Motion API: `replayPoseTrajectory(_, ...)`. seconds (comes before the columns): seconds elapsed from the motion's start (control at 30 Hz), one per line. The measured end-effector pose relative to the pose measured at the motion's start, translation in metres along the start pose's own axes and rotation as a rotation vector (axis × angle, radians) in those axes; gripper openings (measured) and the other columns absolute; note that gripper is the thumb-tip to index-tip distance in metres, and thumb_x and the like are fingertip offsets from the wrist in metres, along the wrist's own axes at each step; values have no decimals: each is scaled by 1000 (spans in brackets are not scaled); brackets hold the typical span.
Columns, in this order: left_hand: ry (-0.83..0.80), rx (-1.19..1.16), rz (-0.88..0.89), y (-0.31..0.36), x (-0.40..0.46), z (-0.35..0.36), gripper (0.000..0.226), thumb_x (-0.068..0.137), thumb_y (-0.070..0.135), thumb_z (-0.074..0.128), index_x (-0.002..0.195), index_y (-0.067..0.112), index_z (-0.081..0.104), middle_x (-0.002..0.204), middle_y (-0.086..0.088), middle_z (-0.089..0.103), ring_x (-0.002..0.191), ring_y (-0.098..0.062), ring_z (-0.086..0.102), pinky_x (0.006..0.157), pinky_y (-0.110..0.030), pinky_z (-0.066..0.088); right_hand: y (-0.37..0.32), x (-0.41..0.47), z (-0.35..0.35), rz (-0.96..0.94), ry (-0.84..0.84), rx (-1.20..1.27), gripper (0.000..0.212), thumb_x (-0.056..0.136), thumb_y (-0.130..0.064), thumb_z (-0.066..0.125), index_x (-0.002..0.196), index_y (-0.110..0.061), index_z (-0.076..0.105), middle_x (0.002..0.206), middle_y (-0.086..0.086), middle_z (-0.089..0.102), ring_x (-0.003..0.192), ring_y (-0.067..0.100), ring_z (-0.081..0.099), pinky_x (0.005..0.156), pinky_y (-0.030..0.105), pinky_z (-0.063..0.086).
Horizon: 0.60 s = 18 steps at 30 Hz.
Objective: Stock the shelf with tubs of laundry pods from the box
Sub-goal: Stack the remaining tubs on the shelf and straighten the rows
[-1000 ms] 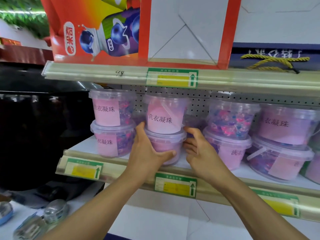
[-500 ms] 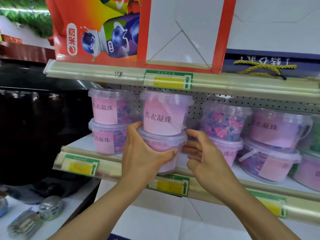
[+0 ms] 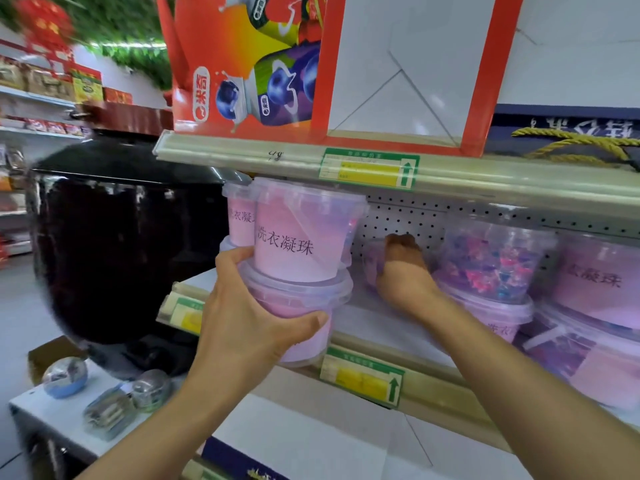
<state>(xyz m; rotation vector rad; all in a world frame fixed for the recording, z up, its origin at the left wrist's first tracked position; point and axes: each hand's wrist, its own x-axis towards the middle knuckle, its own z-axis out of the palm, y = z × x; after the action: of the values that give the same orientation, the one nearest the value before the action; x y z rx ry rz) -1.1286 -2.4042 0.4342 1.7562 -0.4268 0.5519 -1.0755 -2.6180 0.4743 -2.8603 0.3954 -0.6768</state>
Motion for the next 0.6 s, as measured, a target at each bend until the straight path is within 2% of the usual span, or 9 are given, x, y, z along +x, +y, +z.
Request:
replayPoseTrajectory(0.1,10,5,0,-1,0,-4,88,44,29,89,109,37,31,101,22,49,92,-6,54,66,-16,43,-4,23,11,153,-49,-128,39,91,-14,48,128,-7,42,130,17,40,122,35,40,95,45,39)
replayPoseTrajectory(0.2,27,12,-11,-2,-1,-9,87,44,30,88,110,36,31,99,23,49,90,0,53,62,-11,40,-4,27,22,153,14,-228,39,92,-25,47,128,-13,43,125,17,45,118,36,42,92,49,40)
replayPoseTrajectory(0.33,37,17,-30,-4,-3,-18,86,45,29,88,109,38,31,97,24,49,85,5,52,54,-8,41,-5,26,14,92,66,-281,39,89,-12,48,128,-10,44,121,18,49,115,36,47,85,46,46)
replayPoseTrajectory(0.47,57,-1,-27,-7,-5,-27,87,45,28,89,110,37,32,99,25,49,87,6,52,61,-10,40,-8,20,5,33,13,-221,42,87,-3,51,127,-6,40,121,18,48,115,35,49,80,41,45)
replayPoseTrajectory(0.6,66,0,-24,-10,-6,-32,91,42,35,92,110,37,32,100,26,48,92,5,51,65,-13,40,-7,9,3,-28,11,-146,43,79,-1,64,116,-2,43,115,17,51,105,35,55,71,36,41)
